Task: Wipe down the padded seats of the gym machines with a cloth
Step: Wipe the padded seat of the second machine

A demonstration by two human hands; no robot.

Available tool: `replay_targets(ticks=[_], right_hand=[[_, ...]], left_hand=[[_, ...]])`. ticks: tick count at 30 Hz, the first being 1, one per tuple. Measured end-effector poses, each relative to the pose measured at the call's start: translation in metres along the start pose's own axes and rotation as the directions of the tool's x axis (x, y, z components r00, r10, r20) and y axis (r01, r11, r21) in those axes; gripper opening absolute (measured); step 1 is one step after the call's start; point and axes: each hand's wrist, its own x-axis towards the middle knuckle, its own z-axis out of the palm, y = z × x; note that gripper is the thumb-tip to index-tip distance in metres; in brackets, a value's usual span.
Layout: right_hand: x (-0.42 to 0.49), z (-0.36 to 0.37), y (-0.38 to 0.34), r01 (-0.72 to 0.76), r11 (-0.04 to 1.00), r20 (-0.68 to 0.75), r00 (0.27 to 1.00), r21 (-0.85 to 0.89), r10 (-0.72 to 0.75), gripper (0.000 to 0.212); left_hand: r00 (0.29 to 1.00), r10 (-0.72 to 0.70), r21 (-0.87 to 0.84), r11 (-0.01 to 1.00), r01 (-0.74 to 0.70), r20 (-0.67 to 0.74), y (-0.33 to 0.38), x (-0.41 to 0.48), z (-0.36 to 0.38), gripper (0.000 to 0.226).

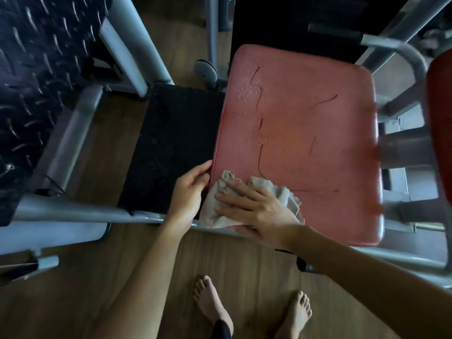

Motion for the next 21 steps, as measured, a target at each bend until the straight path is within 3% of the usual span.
replay_targets(ticks=[3,6,10,14,17,19,21], right_hand=[[-0.011,0.0,0.002,0.104,0.994,0.075,0.992,-0.012,-0.103,0.039],[-0.022,-0.007,0.014,0.111,0.994,0.09,0.99,-0.009,-0.109,0.039],[-0.031,-0.014,0.039,-0.137,0.99,-0.003,0.991,0.041,0.137,0.043],[0.012,-0.031,0.081,-0.408,0.912,-0.026,0.912,0.033,0.409,0.047],[0.053,-0.033,0.096,-0.541,0.831,-0.069,0.831,0.128,0.552,0.045],[0.047,-0.026,0.086,-0.534,0.828,-0.101,0.826,0.173,0.554,0.044],[0.014,-0.019,0.068,-0.402,0.909,-0.112,0.904,0.111,0.414,0.046]], left_hand=[[1.0,0.008,-0.002,1.0,-0.008,-0.008,0.005,-0.007,0.006,0.036],[0.999,0.028,0.027,0.999,-0.027,-0.035,0.006,-0.01,0.01,0.035],[0.992,0.058,0.097,0.994,-0.048,-0.109,0.005,-0.01,0.019,0.033],[0.957,0.151,0.268,0.96,-0.081,-0.248,0.011,-0.01,0.041,0.032],[0.935,0.214,0.316,0.941,-0.12,-0.282,0.02,0.001,0.055,0.032],[0.936,0.236,0.337,0.931,-0.141,-0.26,0.025,0.017,0.059,0.034],[0.934,0.24,0.34,0.93,-0.142,-0.266,0.029,0.031,0.061,0.036]])
